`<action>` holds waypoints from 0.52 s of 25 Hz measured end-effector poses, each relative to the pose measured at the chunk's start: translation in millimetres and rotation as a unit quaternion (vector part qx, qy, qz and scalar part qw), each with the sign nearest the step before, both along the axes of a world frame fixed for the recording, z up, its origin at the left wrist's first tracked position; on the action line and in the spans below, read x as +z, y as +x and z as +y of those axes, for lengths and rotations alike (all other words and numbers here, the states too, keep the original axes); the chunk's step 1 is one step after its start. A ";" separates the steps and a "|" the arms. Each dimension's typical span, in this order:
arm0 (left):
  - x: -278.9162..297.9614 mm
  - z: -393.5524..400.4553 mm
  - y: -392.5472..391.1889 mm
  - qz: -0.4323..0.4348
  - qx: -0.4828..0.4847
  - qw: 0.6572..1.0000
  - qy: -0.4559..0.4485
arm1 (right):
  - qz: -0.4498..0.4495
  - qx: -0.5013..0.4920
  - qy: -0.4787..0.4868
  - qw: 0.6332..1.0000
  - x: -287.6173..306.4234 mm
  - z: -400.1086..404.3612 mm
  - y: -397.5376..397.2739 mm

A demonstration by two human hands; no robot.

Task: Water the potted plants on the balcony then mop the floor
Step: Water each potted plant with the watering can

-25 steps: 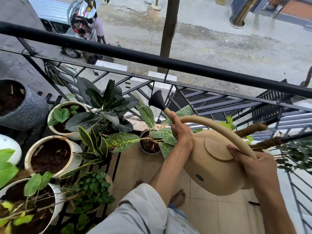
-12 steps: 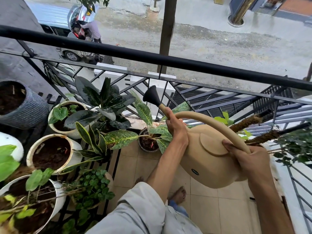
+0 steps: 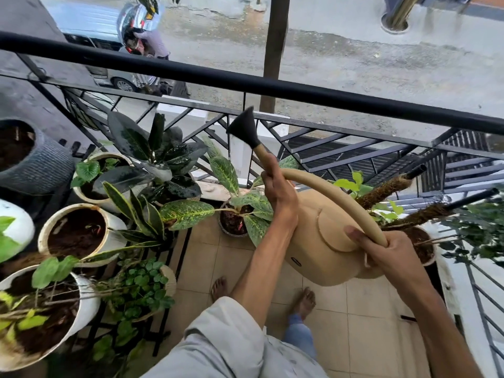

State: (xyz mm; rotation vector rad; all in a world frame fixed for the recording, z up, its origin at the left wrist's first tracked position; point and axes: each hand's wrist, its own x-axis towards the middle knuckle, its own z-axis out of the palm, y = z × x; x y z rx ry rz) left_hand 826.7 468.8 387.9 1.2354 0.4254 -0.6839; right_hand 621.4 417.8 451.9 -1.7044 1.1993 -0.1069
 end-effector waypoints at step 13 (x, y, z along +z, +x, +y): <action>-16.3 -119.6 -159.5 -0.055 0.014 0.997 0.058 | 0.052 0.124 0.051 0.990 -34.1 -181.7 -136.3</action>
